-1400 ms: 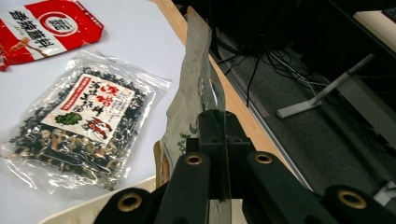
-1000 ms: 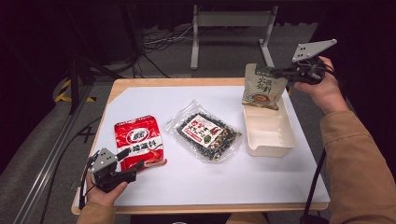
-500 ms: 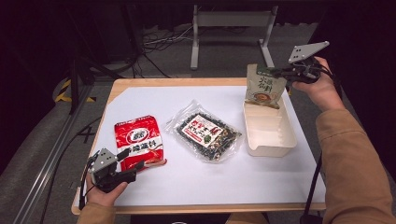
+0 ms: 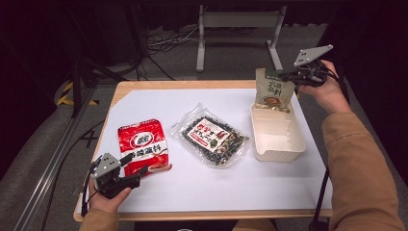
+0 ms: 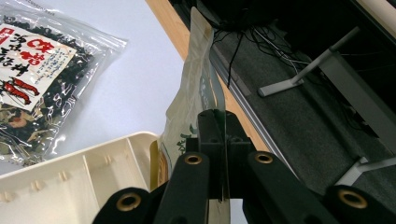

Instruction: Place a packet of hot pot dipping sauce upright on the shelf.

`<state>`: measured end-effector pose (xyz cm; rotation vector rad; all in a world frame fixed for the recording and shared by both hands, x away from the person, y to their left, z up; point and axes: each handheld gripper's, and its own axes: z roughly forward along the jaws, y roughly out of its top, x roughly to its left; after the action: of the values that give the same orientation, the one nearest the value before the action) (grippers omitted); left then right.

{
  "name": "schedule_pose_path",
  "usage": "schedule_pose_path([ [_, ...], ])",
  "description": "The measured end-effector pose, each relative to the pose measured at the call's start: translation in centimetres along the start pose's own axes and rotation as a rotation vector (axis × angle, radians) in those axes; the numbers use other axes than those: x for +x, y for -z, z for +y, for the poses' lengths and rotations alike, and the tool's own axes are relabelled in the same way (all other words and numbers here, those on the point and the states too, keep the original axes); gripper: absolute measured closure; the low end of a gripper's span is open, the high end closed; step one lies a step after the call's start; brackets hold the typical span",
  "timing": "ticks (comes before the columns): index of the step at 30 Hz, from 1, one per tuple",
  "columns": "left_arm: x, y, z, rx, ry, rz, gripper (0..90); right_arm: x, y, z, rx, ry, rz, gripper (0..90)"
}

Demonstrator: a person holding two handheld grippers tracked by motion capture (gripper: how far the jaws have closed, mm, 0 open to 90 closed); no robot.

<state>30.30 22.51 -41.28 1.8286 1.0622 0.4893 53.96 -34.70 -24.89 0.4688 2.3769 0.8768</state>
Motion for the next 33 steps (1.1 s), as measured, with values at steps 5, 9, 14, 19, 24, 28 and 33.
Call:
schedule_pose_path([
  [5,0.0,0.0,0.0,-0.002,-0.001,0.000,28.8,0.3,-0.4,0.0,0.006,0.004,0.016,88.6],
  [9,0.0,0.0,0.0,-0.002,0.000,0.000,28.7,0.5,-0.7,-0.2,0.010,0.001,0.025,88.5],
  [14,-0.1,-0.1,0.0,-0.001,-0.003,-0.003,28.6,0.8,-1.1,-0.5,0.002,-0.008,0.037,88.0],
  [19,-0.1,-0.1,0.1,0.001,-0.006,-0.004,28.6,1.1,-1.5,-0.6,0.005,-0.008,0.051,86.6],
  [24,-0.2,-0.3,0.2,0.002,-0.007,-0.010,28.5,1.9,-2.6,-0.4,0.016,-0.004,0.075,86.5],
  [28,-0.2,-0.4,0.2,0.000,-0.010,-0.012,28.5,2.2,-3.2,-0.5,0.038,-0.005,0.084,86.5],
  [33,-0.2,-0.4,0.3,-0.002,-0.011,-0.016,28.5,2.0,-3.7,-1.4,0.075,-0.044,0.065,87.2],
])
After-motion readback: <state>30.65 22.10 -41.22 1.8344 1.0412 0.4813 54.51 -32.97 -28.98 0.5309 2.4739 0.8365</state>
